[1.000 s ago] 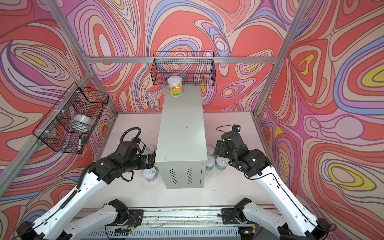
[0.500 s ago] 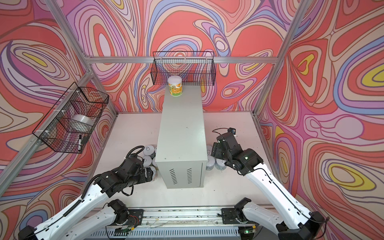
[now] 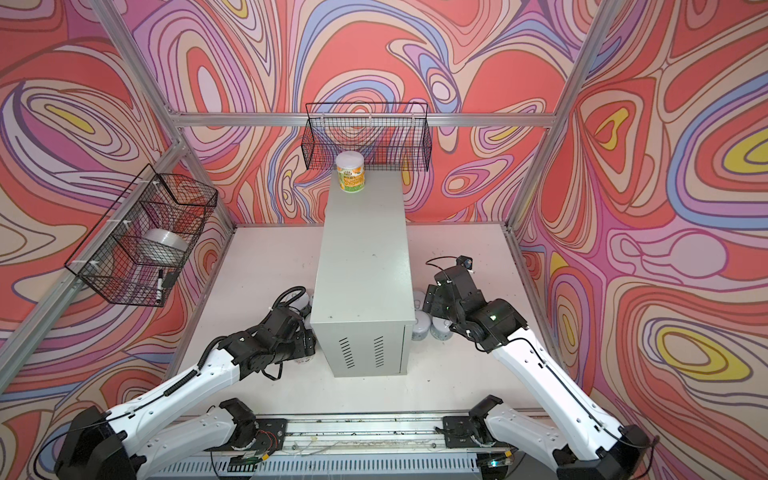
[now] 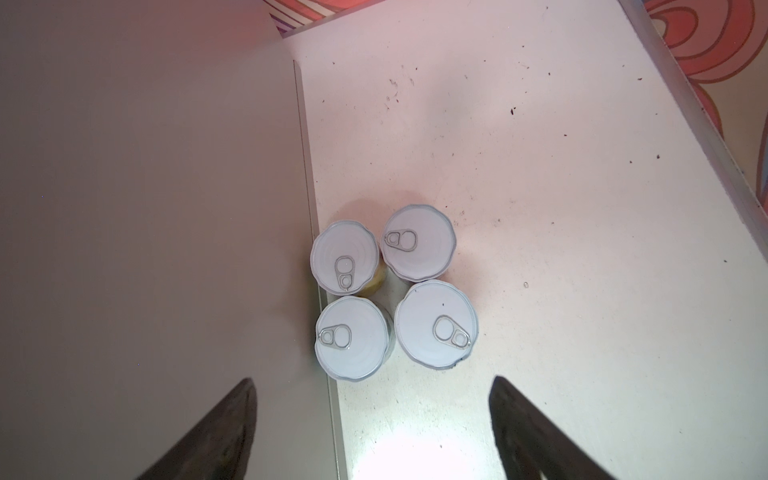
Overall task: Place and organize the canned foods onto the counter
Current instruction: 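Withdraw right gripper toward cans beside cabinet while left gripper lowers over its cans, then close the left gripper on a pink-labelled white-lidded can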
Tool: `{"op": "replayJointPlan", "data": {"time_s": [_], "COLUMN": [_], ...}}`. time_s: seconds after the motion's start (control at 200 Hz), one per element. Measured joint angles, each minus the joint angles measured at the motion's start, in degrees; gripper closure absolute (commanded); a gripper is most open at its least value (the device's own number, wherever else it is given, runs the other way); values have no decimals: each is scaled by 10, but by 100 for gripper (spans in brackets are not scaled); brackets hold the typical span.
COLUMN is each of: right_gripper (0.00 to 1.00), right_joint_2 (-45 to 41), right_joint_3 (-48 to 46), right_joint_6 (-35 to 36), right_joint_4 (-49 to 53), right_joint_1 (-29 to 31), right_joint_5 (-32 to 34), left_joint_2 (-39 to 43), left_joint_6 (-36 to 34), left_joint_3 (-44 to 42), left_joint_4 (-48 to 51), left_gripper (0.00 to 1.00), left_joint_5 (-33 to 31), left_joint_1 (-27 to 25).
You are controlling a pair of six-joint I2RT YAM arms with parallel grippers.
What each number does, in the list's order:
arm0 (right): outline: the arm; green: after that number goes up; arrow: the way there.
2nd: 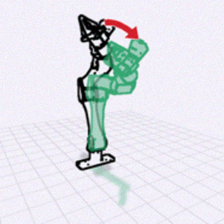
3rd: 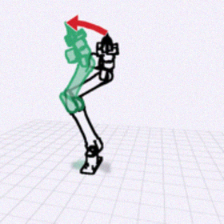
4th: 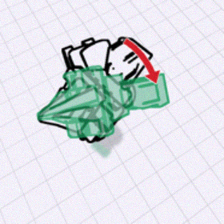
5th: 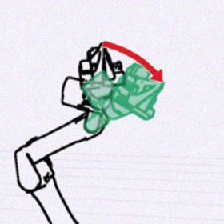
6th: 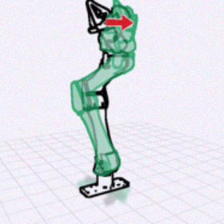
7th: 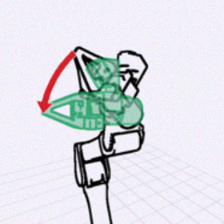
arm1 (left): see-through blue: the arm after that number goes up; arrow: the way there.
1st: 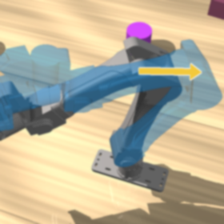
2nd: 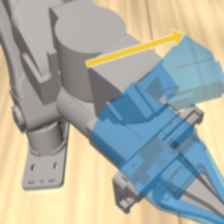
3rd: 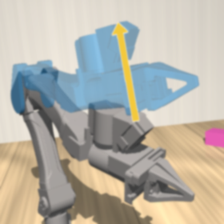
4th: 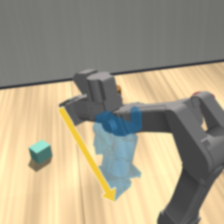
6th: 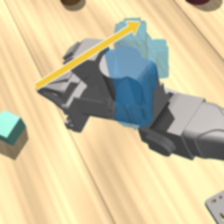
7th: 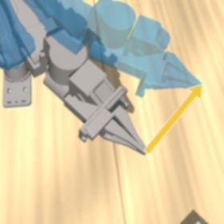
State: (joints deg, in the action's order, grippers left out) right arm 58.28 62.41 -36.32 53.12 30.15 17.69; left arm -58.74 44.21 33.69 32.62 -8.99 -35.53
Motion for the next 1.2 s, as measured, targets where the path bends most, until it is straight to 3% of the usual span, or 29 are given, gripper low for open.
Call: {"op": "replayJointPlan", "data": {"time_s": [0.401, 0.831, 0.961, 1.092, 1.202], "right_gripper": [11, 11, 11, 11, 11], "right_joint_2": [13, 26, 27, 35, 43], "right_joint_3": [-19, -23, -24, -24, -24], "right_joint_6": [0, 9, 13, 20, 25], "right_joint_4": [-35, -62, -66, -72, -74], "right_joint_1": [-1, -2, -6, -8, -10], "right_joint_5": [-11, -25, -25, -25, -25], "left_joint_2": [-73, -112, -113, -113, -112], "left_joint_6": [15, 32, 35, 35, 35], "left_joint_3": [-26, -30, -30, -30, -30], "left_joint_4": [-66, -99, -100, -99, -100], "left_gripper": [15, 17, 26, 46, 72], "left_joint_5": [-46, -50, -50, -54, -56], "left_joint_1": [-13, -13, -13, -13, -13]}}
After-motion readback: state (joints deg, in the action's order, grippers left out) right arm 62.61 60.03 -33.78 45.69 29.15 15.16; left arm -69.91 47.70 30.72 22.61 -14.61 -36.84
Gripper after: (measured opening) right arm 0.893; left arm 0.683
